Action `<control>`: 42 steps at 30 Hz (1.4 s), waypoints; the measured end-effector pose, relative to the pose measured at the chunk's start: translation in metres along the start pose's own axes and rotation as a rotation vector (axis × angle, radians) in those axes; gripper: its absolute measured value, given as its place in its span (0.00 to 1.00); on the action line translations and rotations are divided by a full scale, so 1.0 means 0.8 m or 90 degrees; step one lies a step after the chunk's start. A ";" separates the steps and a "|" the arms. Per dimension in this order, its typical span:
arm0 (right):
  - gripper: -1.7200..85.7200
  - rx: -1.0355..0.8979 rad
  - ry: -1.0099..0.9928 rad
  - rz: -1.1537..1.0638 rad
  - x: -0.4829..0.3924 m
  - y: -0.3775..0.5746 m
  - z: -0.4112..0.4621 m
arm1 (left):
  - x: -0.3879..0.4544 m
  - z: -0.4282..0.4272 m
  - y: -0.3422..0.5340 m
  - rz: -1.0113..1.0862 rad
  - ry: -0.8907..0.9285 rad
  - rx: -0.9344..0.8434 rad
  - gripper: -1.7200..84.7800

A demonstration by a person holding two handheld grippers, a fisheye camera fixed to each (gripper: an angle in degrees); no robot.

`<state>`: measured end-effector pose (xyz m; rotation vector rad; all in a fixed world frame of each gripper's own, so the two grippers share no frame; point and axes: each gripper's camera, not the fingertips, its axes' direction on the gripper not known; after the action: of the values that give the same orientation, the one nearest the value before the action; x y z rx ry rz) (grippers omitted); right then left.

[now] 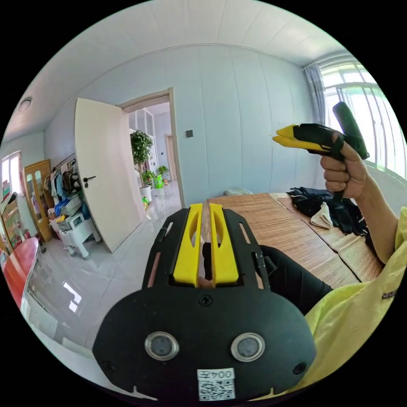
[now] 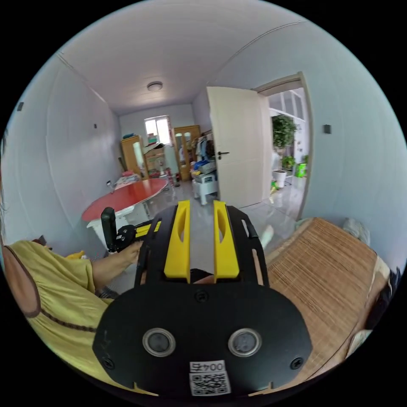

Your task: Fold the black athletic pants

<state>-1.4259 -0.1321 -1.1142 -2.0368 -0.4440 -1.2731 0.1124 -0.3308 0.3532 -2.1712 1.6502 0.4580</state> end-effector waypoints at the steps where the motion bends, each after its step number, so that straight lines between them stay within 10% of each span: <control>1: 0.12 0.019 0.042 0.026 -0.006 0.015 -0.020 | -0.011 0.003 -0.005 0.013 0.024 0.009 0.04; 17: 0.12 0.129 0.015 0.026 -0.107 -0.150 0.042 | -0.150 -0.039 0.104 0.001 0.039 -0.020 0.05; 42: 0.19 0.049 0.421 0.228 0.191 -0.081 -0.165 | 0.142 0.162 -0.031 0.149 0.418 -0.030 0.16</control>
<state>-1.4800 -0.1895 -0.9178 -1.4265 0.1712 -1.5603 0.1617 -0.3585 0.1881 -2.3169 2.2570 -0.1956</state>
